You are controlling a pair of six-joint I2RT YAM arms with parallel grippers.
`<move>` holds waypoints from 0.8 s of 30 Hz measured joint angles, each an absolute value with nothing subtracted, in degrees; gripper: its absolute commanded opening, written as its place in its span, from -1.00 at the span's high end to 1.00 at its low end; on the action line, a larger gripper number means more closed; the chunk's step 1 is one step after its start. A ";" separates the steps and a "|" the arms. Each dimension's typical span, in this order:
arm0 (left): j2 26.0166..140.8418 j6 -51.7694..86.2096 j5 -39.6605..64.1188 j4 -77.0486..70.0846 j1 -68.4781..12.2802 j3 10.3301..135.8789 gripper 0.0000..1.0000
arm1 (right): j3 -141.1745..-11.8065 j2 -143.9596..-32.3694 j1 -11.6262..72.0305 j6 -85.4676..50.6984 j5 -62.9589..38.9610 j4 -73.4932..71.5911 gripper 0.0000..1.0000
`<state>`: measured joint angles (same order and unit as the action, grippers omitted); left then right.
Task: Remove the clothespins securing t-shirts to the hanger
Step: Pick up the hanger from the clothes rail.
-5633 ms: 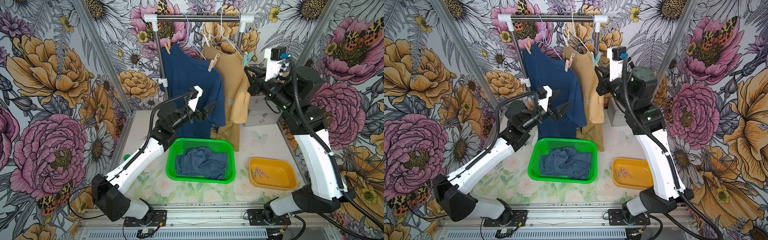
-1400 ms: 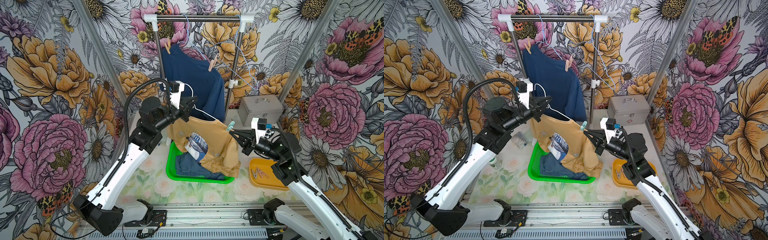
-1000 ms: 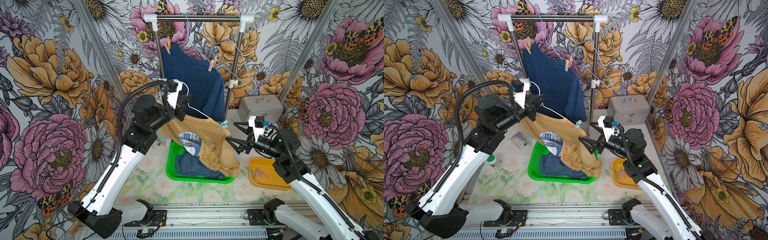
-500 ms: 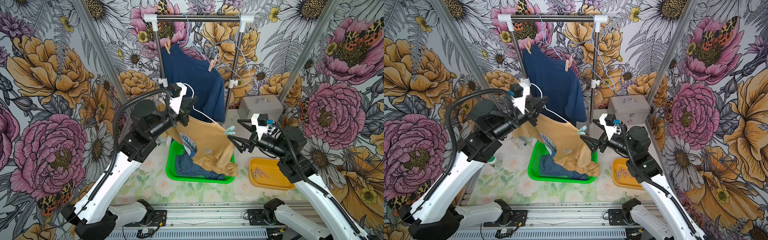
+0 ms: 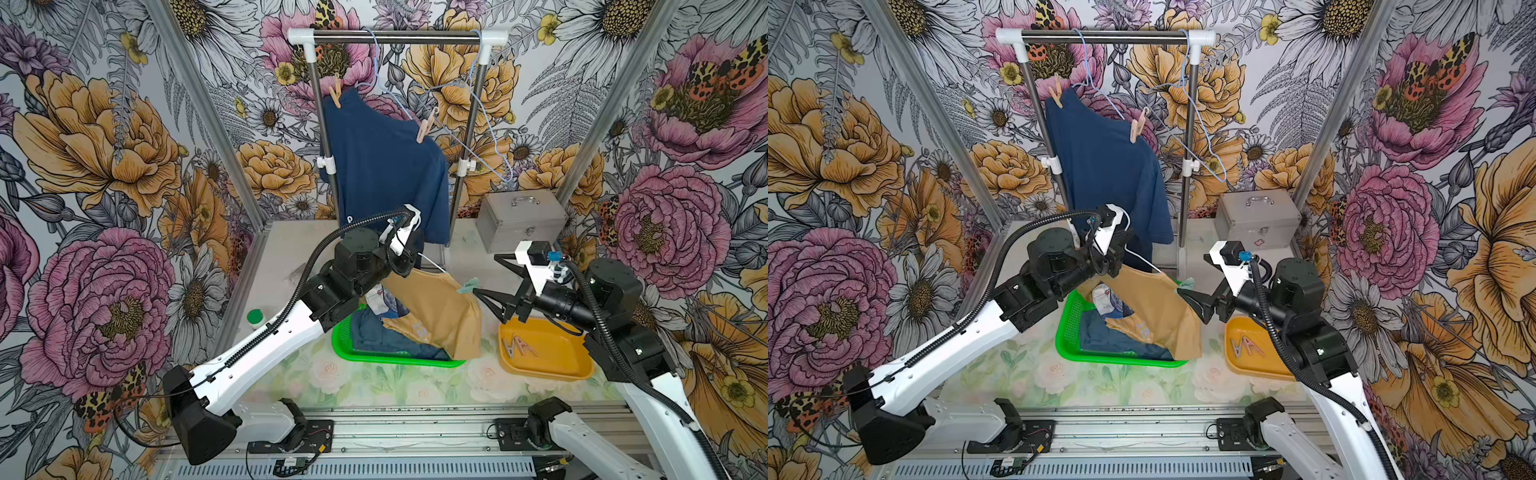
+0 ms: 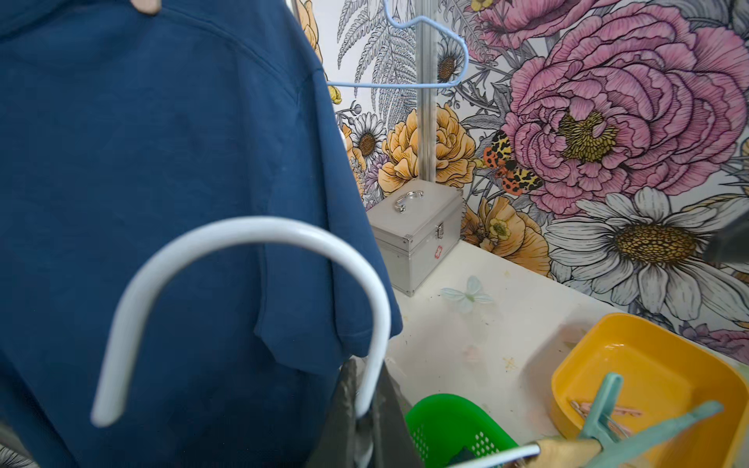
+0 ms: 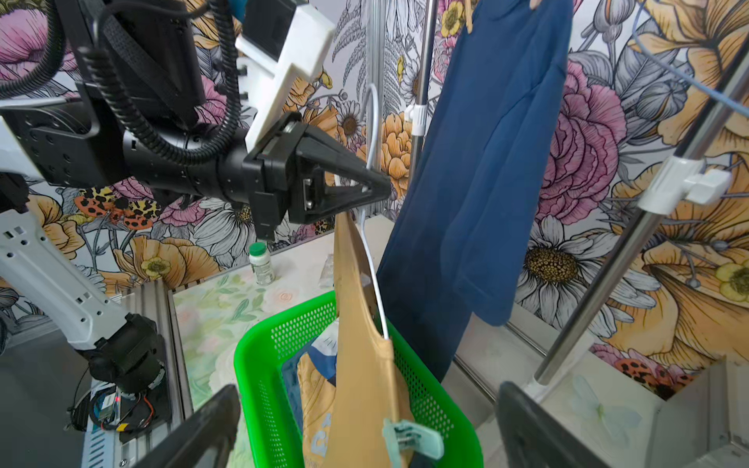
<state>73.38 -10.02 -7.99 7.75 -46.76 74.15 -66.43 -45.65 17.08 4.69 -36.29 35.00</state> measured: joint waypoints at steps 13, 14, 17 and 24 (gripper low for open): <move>65.78 -1.50 -9.28 -2.07 -41.69 59.27 1.00 | -71.59 -58.33 15.29 14.39 -36.73 51.42 -0.93; 65.23 -0.73 -9.10 -2.68 -41.19 58.61 1.00 | -72.88 -59.48 15.29 15.09 -36.73 52.34 -0.93; 64.31 0.34 -8.21 -3.88 -40.73 57.63 1.00 | -75.16 -61.25 15.29 16.88 -36.73 54.24 -0.93; 63.70 1.15 -6.48 -5.26 -40.73 57.30 1.00 | -76.79 -64.38 15.42 19.25 -37.32 57.21 -0.86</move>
